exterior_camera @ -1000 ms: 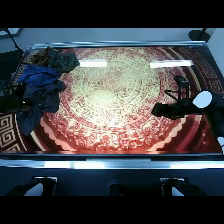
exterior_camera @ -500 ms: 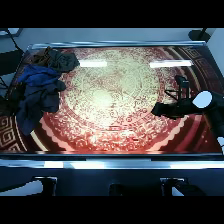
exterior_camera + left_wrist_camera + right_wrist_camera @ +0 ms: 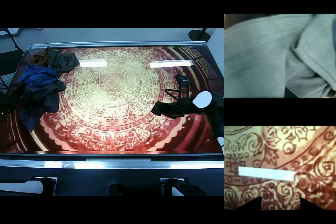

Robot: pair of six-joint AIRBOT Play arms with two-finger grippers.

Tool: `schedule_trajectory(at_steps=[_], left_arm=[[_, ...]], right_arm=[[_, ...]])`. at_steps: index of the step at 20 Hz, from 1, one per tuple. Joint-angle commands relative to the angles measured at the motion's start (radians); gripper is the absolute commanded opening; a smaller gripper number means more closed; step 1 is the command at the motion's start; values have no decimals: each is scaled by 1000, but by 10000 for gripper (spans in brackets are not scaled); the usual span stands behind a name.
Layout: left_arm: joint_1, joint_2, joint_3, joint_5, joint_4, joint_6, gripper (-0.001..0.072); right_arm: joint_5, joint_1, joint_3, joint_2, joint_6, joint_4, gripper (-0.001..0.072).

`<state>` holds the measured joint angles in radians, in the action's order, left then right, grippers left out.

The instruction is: Fold the shirts.

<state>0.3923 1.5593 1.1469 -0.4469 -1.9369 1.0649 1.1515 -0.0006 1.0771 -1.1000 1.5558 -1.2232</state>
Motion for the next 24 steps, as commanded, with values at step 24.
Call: schedule_trajectory(at_steps=[24], left_arm=[[-1057,-540,-65,-12,0,153,28]], right_arm=[[145,1,1,500,155,-334,565]])
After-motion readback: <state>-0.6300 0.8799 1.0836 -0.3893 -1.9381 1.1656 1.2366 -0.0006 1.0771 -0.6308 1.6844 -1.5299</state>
